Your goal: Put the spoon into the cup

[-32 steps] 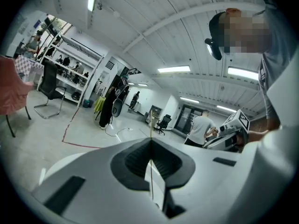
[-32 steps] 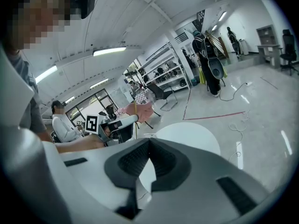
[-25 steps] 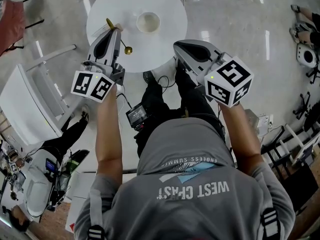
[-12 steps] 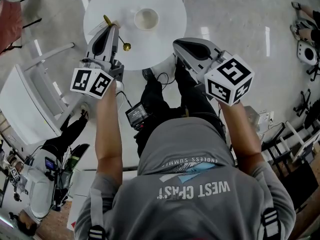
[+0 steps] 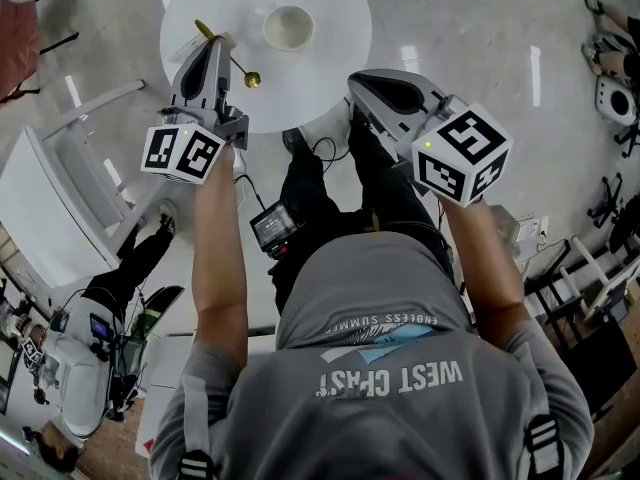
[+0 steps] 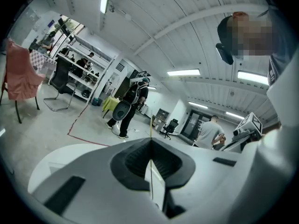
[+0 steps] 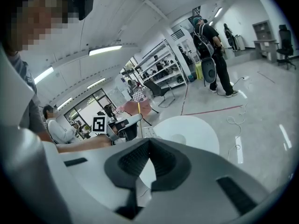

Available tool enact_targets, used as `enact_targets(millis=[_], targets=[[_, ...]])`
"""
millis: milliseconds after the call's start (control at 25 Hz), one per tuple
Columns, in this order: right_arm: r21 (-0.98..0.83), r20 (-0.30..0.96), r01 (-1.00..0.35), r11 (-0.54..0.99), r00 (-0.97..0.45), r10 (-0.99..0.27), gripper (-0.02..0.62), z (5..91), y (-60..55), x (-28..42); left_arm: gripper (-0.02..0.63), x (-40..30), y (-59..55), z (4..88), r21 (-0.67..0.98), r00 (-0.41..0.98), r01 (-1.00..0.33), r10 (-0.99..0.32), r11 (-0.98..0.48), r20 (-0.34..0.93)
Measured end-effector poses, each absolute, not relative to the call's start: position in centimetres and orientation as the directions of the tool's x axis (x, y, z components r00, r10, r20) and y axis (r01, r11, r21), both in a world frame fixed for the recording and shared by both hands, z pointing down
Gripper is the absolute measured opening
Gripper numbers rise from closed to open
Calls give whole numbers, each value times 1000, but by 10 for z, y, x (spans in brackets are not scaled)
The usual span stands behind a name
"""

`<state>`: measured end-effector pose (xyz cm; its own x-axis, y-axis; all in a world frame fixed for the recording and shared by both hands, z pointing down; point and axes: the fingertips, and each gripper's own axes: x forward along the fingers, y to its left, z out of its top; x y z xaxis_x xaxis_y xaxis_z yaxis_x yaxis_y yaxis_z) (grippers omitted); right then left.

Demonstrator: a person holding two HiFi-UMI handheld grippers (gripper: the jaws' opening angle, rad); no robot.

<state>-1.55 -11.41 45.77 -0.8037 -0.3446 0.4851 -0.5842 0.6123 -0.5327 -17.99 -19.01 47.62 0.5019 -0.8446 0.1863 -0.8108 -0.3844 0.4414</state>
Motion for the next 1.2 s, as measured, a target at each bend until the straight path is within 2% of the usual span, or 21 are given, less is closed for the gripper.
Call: enact_targets(millis=[1200], targets=[[-552, 529, -594, 585, -792, -305, 2, 488, -105, -25, 2, -222, -219, 517, 623, 272, -763, -960, -171, 69]])
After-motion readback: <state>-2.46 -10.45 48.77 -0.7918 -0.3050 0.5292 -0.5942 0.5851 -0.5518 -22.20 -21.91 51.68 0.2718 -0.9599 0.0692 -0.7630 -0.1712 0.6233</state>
